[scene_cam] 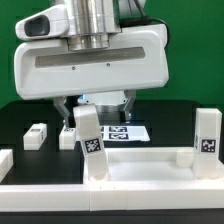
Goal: Assemble desk
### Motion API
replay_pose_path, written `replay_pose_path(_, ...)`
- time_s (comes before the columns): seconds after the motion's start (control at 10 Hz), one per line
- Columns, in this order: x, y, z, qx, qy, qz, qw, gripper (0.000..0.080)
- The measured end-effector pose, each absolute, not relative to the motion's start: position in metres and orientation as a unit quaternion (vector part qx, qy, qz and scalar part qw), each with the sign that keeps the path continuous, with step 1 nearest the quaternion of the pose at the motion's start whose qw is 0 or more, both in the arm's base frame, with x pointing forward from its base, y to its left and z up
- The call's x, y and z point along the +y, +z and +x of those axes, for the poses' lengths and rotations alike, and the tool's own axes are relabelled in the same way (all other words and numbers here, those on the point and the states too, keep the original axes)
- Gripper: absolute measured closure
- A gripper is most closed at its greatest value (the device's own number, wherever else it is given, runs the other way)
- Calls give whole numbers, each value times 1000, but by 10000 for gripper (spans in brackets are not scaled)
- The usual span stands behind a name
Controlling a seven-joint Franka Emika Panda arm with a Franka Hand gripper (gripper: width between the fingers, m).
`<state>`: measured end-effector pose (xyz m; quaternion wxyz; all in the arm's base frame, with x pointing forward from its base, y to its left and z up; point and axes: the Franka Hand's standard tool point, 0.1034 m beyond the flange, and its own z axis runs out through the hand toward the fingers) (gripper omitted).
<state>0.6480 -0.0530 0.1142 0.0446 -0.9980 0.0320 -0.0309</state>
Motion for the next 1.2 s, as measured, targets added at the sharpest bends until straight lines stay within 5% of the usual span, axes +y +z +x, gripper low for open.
replay_pose_path(0.1,-53,114,648,34,-31,-998,45,361)
replay_pose_path(0.2,-53,114,648,67,-29,-996,46,361)
replay_pose_path(0.3,-55,114,648,100,-28,-994,46,510)
replay_pose_path(0.9,-57,114,639,416,-50,-907,38,510)
replay_pose_path(1.2,-57,113,634,556,-50,-828,52,509)
